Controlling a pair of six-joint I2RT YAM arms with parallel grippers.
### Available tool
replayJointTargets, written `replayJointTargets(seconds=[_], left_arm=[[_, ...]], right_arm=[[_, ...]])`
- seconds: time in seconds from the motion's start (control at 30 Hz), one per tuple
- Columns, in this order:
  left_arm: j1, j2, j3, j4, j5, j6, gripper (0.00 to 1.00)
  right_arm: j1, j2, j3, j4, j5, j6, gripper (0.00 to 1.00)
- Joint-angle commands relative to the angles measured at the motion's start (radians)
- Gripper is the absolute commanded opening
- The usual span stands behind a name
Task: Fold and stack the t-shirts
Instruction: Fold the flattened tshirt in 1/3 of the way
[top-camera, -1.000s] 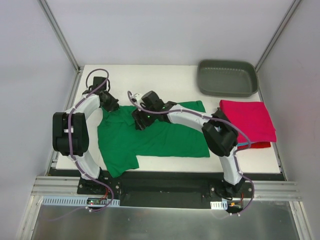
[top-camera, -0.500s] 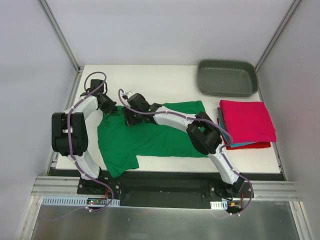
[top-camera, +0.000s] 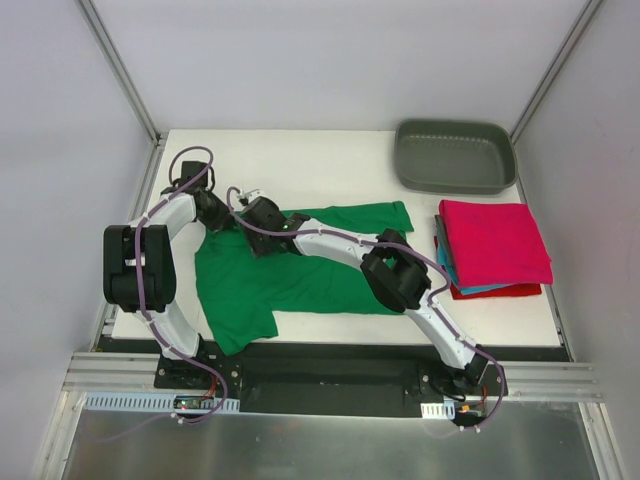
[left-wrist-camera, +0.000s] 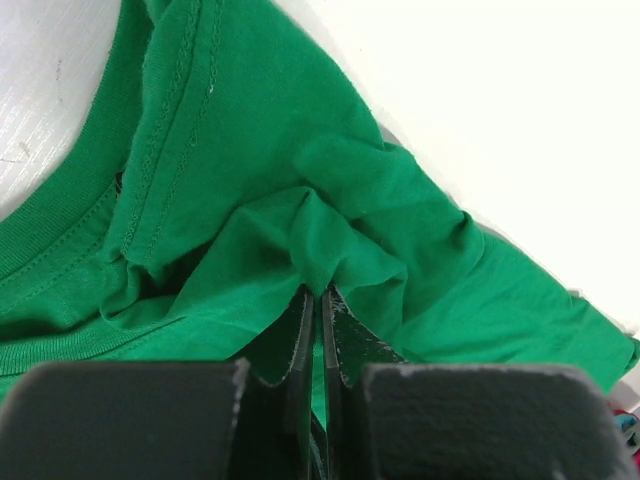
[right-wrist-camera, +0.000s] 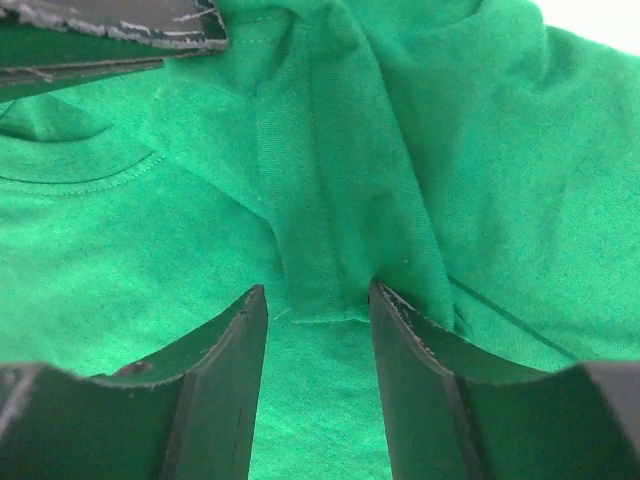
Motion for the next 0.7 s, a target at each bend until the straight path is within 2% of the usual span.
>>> replayJointTargets(seconds=[0.0, 0.13, 0.27, 0.4, 0.53, 0.67], left_arm=[[0.003, -0.039, -0.017, -0.012, 0.002, 0.02, 0.0], [0.003, -0.044, -0.019, -0.012, -0.006, 0.019, 0.0], [0.004, -0.052, -0.02, -0.013, -0.005, 0.016, 0.0], [0.006, -0.058, -0.023, -0.012, -0.003, 0.017, 0.0], [0.007, -0.056, -0.028, -0.012, 0.0, 0.019, 0.0], [0.007, -0.055, -0.031, -0.012, 0.003, 0.02, 0.0]], right_arm=[[0.013, -0.006, 0.039, -0.05, 0.088, -0.003, 0.43], [0.017, -0.02, 0.033, -0.045, 0.089, -0.004, 0.3], [0.025, -0.023, 0.044, -0.039, 0.089, -0.019, 0.23], [0.032, -0.009, 0.065, -0.042, 0.066, -0.036, 0.24], [0.034, 0.021, 0.105, -0.07, 0.037, -0.042, 0.38], [0.032, 0.069, 0.169, -0.13, 0.057, -0.047, 0.4]])
